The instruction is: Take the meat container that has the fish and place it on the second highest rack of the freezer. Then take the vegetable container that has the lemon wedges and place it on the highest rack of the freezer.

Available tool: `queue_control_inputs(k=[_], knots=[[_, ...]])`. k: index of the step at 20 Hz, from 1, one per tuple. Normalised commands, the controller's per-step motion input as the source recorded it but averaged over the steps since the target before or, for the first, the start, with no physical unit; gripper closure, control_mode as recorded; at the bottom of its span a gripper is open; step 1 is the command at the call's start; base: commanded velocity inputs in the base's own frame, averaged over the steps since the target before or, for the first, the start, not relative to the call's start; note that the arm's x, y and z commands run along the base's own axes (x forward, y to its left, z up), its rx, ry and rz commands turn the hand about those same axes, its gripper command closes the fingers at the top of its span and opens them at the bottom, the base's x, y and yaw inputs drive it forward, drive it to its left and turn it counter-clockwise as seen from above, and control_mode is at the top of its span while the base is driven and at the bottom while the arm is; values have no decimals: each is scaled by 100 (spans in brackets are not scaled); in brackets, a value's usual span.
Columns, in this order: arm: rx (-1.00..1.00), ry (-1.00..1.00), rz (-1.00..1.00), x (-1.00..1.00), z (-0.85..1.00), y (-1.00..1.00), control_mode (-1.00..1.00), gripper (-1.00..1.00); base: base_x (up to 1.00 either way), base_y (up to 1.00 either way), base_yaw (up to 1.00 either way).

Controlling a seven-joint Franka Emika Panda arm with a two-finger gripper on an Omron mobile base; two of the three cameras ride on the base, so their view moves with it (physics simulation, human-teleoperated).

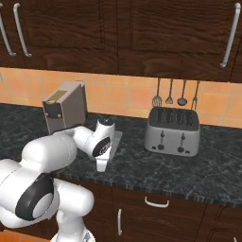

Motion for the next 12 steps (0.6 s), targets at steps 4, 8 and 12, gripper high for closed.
queue_control_inputs(k=[4, 8, 12], knots=[[0, 0, 0, 38, 0, 0, -100, -100, 0, 0, 0], [0, 0, 0, 35, -9, 0, -100, -100, 0, 0, 0], [0, 0, 0, 14, -28, 0, -100, -100, 0, 0, 0]])
